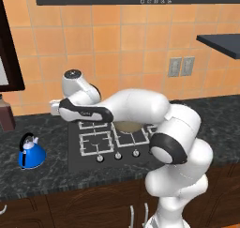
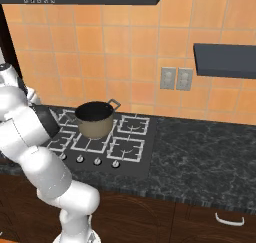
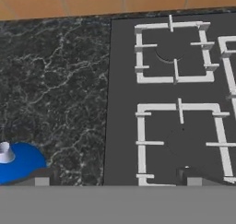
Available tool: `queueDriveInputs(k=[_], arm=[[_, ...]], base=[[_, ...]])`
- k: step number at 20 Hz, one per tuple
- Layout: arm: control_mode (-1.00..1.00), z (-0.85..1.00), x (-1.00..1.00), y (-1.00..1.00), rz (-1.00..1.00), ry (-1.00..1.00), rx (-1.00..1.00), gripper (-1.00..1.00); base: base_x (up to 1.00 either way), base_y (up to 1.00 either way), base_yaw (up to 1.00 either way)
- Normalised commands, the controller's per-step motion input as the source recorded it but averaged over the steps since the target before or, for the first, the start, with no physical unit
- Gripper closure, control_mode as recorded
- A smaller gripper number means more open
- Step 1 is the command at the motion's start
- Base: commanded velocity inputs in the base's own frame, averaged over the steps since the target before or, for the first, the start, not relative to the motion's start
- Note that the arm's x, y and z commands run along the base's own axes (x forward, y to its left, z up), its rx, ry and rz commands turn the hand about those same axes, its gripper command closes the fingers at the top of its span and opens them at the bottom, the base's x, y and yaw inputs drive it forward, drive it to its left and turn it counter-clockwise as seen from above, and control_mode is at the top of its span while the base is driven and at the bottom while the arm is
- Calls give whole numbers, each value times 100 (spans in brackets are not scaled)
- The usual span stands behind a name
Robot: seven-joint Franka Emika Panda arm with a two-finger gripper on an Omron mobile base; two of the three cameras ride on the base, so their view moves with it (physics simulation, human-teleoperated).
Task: Pick the kettle from the counter and place it on a stove burner. Then turn the burner on.
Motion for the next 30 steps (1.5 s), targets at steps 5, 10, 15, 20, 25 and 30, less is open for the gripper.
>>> queueDriveInputs(k=[5, 10, 15, 20, 25, 30], arm=[[-100, -17, -16, 58, 16, 0, 11, -100], [-100, 8, -47, 35, 19, 7, 1, -100], [-100, 4, -43, 37, 14, 0, 0, -100], [-100, 13, -17, 34, 9, -3, 0, -100], [-100, 9, -2, 54, 2, -3, 0, -100], [-100, 0, -2, 79, 2, 0, 0, -100]], base=[[0, 0, 0], [0, 0, 0], [0, 0, 0], [0, 0, 0], [0, 0, 0], [0, 0, 0]])
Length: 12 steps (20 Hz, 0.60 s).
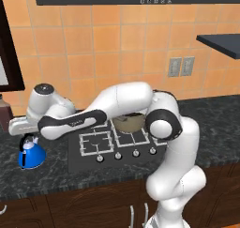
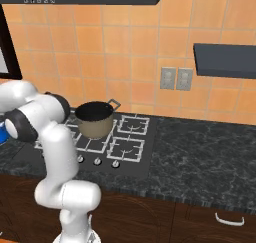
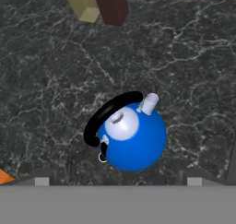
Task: Pick the kettle from the counter and place it on a stove burner. Then turn the burner on.
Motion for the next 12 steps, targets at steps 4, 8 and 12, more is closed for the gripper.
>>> queueDriveInputs(k=[4, 8, 12], arm=[[-100, 0, 0, 55, 0, 1, -1, -100], [-100, 5, 5, 6, -3, 11, -8, -100], [-100, 5, 0, 0, -6, 17, -8, -100]], base=[[0, 0, 0], [0, 0, 0], [0, 0, 0]])
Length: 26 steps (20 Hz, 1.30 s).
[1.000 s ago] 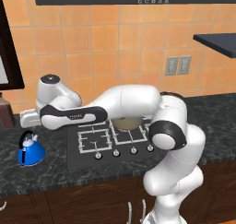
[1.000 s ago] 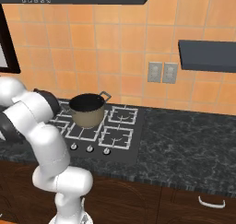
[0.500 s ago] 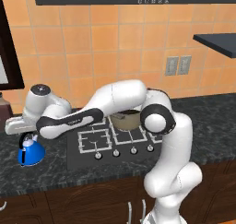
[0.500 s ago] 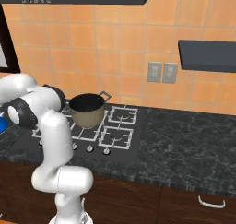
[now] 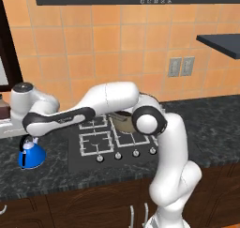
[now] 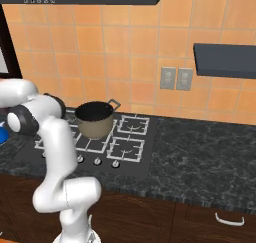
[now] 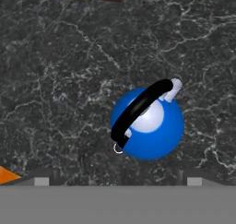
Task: Pick the kettle from the counter and place it on a stove burner. Then turn the burner on.
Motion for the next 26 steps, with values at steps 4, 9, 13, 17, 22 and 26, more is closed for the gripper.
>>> queueDriveInputs(k=[4, 9, 13, 17, 22, 26], arm=[[-100, 0, 12, 15, -4, 30, -13, -100], [-100, -8, 32, 3, -6, 17, -13, -100], [-100, -18, 18, 0, -1, 0, 0, -100], [-100, -24, 6, 0, 0, 0, 0, -100], [-100, -39, 5, 8, 0, 5, -3, -100], [-100, -32, 3, 6, 0, 3, 0, -100]], base=[[0, 0, 0], [0, 0, 0], [0, 0, 0], [0, 0, 0], [0, 0, 0], [0, 0, 0]])
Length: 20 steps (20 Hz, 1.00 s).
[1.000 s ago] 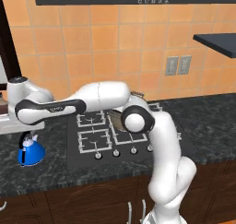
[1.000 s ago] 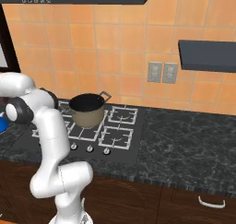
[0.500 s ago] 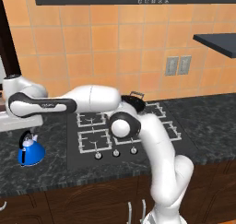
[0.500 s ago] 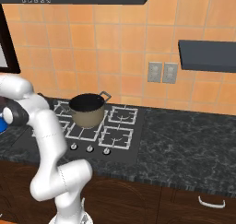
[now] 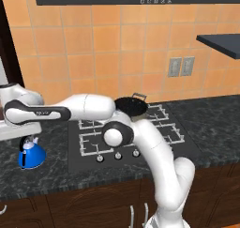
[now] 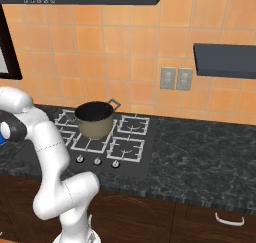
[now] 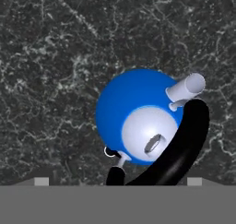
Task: Pick the kettle from the counter and place it on a stove burner. Then turn the burner on.
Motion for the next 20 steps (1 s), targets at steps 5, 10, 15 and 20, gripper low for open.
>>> queueDriveInputs(k=[5, 10, 15, 20], arm=[[-100, -17, 0, 0, 0, 0, 0, -100], [-100, 0, 0, 0, 0, 0, 0, 100], [-100, 0, 0, 0, 0, -2, 0, 100], [-100, -2, -25, -2, 0, -21, 0, 100]], base=[[0, 0, 0], [0, 0, 0], [0, 0, 0], [0, 0, 0]])
